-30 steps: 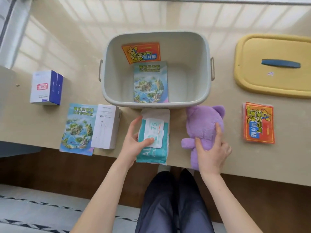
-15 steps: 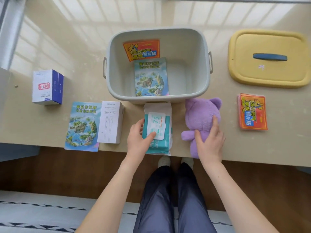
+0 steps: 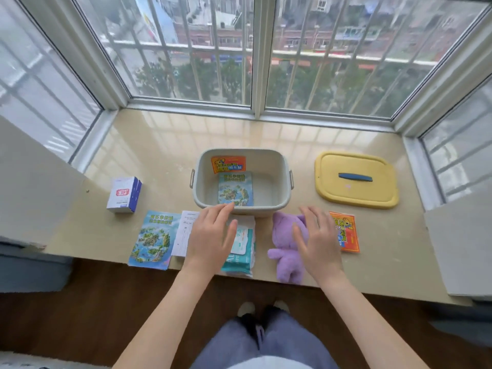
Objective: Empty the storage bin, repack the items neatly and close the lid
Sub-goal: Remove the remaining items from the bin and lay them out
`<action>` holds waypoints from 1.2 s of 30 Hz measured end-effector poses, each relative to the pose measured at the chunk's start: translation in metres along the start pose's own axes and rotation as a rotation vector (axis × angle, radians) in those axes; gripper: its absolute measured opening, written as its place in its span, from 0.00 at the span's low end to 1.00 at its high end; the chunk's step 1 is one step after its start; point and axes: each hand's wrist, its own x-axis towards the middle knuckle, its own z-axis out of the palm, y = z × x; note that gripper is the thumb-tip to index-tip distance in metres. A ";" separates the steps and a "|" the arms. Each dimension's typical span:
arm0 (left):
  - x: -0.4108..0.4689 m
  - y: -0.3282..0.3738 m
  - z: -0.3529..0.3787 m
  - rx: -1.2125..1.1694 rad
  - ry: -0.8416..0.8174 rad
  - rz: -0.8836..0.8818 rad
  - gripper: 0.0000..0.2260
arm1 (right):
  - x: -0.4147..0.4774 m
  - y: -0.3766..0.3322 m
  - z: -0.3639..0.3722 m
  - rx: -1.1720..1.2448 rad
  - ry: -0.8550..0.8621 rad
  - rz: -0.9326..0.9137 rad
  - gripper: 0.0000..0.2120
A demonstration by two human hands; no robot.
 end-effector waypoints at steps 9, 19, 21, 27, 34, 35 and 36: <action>-0.024 0.006 -0.018 0.088 0.044 -0.110 0.21 | 0.022 0.023 -0.017 0.089 -0.077 -0.063 0.22; 0.008 -0.034 -0.017 0.077 0.011 -0.215 0.22 | 0.064 -0.004 0.018 0.183 -0.099 -0.061 0.20; 0.024 -0.056 -0.018 0.068 -0.012 -0.208 0.21 | 0.073 -0.015 0.036 0.195 -0.118 -0.032 0.19; 0.078 -0.116 -0.016 -0.035 -0.122 -0.128 0.18 | 0.101 -0.047 0.089 0.173 -0.116 0.079 0.21; 0.140 -0.155 0.037 -0.113 -0.250 -0.082 0.19 | 0.146 -0.039 0.155 0.137 -0.253 0.158 0.26; 0.147 -0.158 0.048 -0.119 -0.266 -0.087 0.19 | 0.152 -0.034 0.165 0.135 -0.273 0.162 0.26; 0.154 -0.162 0.061 -0.122 -0.281 -0.097 0.19 | 0.158 -0.028 0.175 0.135 -0.292 0.167 0.26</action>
